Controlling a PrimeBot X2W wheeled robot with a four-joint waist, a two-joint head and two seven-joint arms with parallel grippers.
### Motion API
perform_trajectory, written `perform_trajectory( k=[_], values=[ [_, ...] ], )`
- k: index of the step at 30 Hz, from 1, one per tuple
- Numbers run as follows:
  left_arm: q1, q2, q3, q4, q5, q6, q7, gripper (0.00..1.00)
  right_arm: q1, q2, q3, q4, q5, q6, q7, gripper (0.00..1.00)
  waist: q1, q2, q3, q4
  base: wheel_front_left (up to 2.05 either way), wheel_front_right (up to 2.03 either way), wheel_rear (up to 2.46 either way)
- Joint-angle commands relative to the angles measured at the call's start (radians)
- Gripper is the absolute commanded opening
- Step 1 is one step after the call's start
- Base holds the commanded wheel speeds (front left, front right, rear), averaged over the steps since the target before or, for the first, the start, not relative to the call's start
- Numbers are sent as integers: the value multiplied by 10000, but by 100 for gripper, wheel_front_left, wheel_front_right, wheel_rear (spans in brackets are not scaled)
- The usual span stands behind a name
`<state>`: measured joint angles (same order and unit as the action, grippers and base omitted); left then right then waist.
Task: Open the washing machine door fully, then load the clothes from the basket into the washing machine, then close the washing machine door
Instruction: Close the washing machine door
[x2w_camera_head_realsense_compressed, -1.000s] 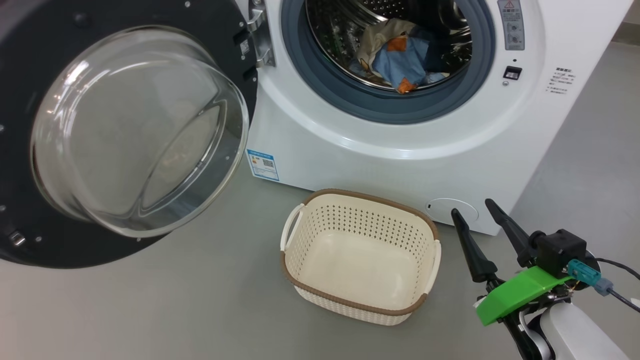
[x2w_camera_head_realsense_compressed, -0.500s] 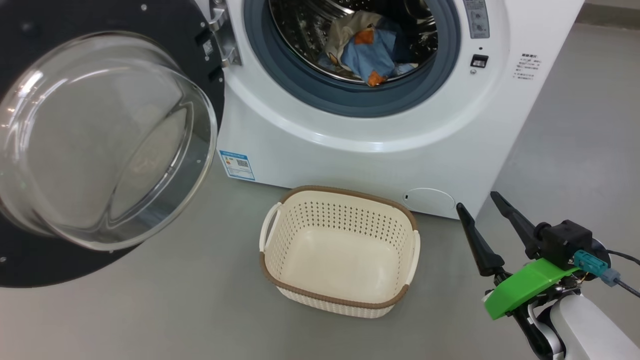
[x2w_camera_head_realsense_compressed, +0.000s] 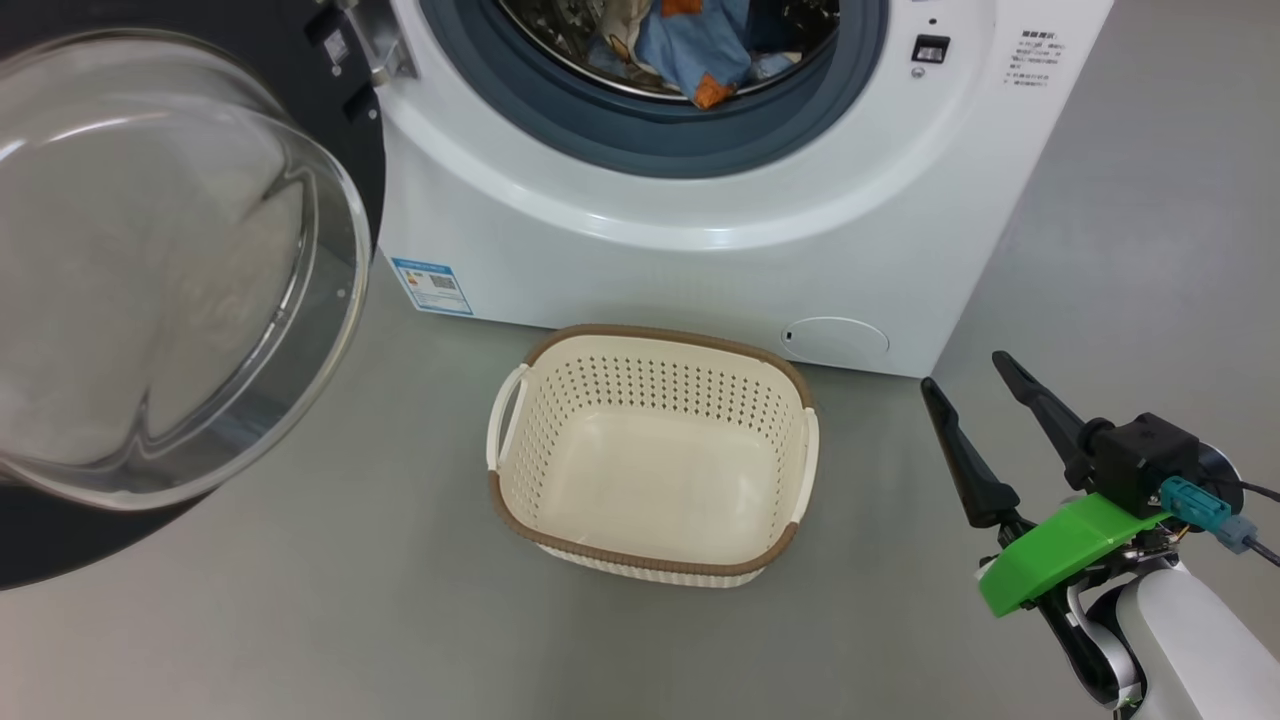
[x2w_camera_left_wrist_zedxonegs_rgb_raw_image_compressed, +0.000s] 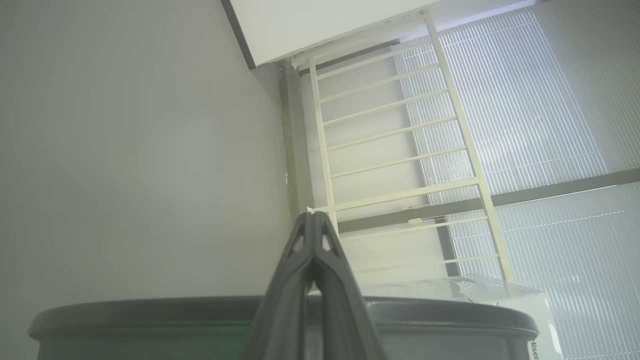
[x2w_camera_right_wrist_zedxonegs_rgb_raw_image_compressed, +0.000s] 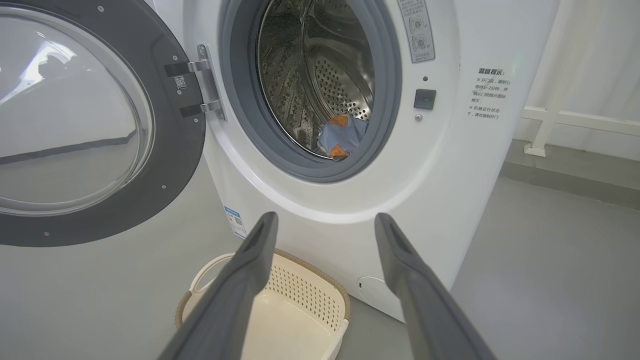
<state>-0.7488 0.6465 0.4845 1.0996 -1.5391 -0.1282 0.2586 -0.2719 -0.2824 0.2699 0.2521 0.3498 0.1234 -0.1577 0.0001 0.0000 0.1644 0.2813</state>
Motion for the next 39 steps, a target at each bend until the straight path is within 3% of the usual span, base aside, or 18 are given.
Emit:
perform_trajectory(
  k=[1,8,20,29,39],
  values=[
    [-185,828,162,-178,-100,-25,94,0,-134,-10,81,-293,-77,73,33,100,-1,0,92,-73,0,0,0],
    [-203,921,65,82,-100,-25,565,0,-154,100,-29,-514,-282,73,168,100,-1,0,296,-155,0,0,0],
    [297,959,-863,61,303,-25,2736,0,-75,136,-45,-406,-282,73,113,100,-1,0,94,-47,0,0,0],
    [1220,492,-1565,-1236,537,-25,3670,0,-92,314,179,39,-21,73,-226,100,-1,0,-314,86,0,0,0],
    [2233,139,-1757,-3068,-5,-25,5194,0,-47,349,289,432,248,73,-523,100,-1,0,-674,213,0,0,0]
  ],
)
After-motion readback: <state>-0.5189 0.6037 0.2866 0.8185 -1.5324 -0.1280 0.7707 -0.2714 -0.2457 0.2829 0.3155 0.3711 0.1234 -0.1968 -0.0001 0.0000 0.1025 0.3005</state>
